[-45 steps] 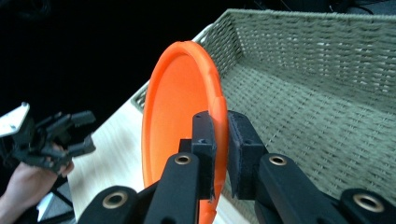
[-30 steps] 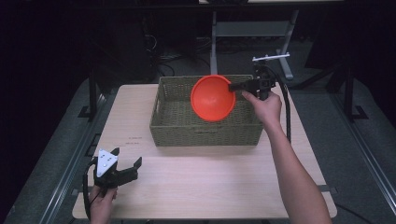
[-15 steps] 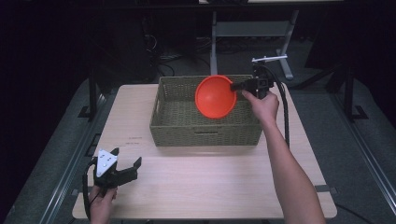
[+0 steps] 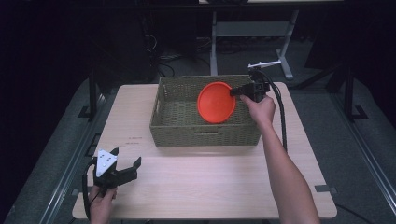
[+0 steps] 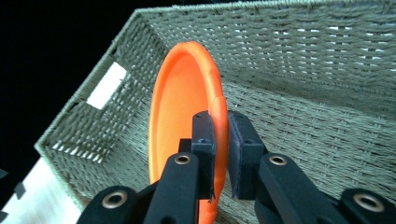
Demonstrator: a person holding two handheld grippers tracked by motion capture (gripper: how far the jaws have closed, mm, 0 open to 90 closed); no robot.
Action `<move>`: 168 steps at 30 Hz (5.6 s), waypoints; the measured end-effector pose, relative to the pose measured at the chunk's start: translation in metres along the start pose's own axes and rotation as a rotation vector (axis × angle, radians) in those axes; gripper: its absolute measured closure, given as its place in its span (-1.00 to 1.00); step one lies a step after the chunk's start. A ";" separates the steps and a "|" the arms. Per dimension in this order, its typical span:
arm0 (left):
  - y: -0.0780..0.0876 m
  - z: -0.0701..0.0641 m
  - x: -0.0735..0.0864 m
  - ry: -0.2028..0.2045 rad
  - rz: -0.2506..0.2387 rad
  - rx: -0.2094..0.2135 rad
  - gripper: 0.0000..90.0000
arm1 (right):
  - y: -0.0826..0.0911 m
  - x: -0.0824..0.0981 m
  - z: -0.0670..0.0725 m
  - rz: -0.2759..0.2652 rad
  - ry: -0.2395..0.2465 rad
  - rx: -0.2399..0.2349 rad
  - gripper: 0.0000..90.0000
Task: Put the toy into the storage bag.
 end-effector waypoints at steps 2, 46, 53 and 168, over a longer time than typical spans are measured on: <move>0.000 0.000 0.000 0.001 0.000 0.000 -0.72 | -0.003 0.000 0.000 0.006 0.007 0.003 0.82; 0.000 0.000 0.000 0.010 -0.001 -0.003 -0.71 | -0.005 0.023 -0.002 0.125 0.031 -0.002 0.41; -0.001 0.000 -0.001 0.011 0.002 -0.008 -0.72 | 0.001 0.024 0.003 0.092 0.046 -0.050 0.28; -0.001 -0.002 0.002 -0.002 0.003 -0.003 -0.72 | 0.093 0.144 0.018 -0.040 0.052 -0.269 -0.42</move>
Point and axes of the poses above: each handheld gripper's, and its own axes: y roughly backward along the jaws, x roughly out of its underside, z roughly to its left, the point moved 5 cm from there along -y, roughly forward along the jaws, and after that the axes turned 15 degrees about y, right-handed, at the moved point
